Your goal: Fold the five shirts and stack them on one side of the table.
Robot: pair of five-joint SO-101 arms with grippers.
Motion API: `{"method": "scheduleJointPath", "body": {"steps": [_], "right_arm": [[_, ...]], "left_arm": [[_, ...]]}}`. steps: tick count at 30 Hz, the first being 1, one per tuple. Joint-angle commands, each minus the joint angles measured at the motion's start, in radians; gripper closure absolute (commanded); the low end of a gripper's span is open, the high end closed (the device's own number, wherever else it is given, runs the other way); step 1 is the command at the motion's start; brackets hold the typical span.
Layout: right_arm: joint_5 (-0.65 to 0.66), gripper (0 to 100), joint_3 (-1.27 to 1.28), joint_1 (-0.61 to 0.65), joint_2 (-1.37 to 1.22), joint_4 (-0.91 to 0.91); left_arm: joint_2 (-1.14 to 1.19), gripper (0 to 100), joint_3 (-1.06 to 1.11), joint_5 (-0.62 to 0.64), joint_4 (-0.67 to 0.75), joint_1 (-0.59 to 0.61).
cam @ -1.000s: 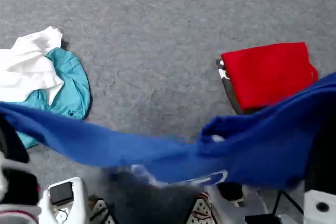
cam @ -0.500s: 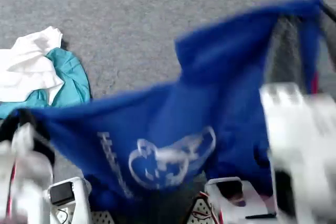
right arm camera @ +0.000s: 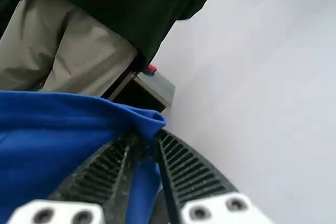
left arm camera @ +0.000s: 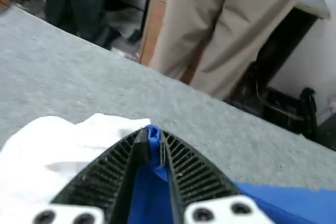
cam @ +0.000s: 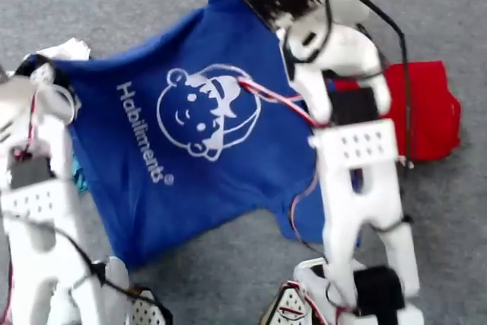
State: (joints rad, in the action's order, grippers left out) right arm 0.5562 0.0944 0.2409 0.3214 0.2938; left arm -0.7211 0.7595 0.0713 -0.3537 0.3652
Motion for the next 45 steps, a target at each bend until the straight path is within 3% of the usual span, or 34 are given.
{"method": "scheduleJointPath", "body": {"steps": [1, 5, 18, 24, 29, 36, 40, 45], "right_arm": [[0.005, 99.8, -0.082, 0.005, -0.084, -0.026], [0.005, 99.8, -0.14, -0.004, -0.127, 0.084], [0.055, 99.8, -0.14, -0.166, -0.107, 0.583], [0.123, 99.8, 0.038, -0.166, 0.064, 0.634], [0.216, 99.8, 0.395, -0.166, 0.34, 0.62], [0.238, 99.8, 0.905, -0.268, 0.725, 0.48], [0.247, 99.8, 1.036, -0.361, 0.799, 0.46], [0.327, 99.8, 1.13, -0.38, 0.854, 0.52]], "left_arm": [[0.16, 98, -0.149, 0.014, 0.023, -0.04], [0.226, 98, -0.229, 0.012, -0.106, -0.052], [0.228, 98, -0.193, 0.006, -0.641, -0.092], [0.226, 98, 0.052, 0.006, -0.632, -0.226], [0.225, 98, 0.203, -0.032, -0.546, -0.209], [0.225, 98, 0.236, -0.109, -0.572, -0.14], [0.225, 98, 0.239, -0.12, -0.663, -0.172], [0.225, 98, 0.226, -0.173, -0.732, -0.196]]}}
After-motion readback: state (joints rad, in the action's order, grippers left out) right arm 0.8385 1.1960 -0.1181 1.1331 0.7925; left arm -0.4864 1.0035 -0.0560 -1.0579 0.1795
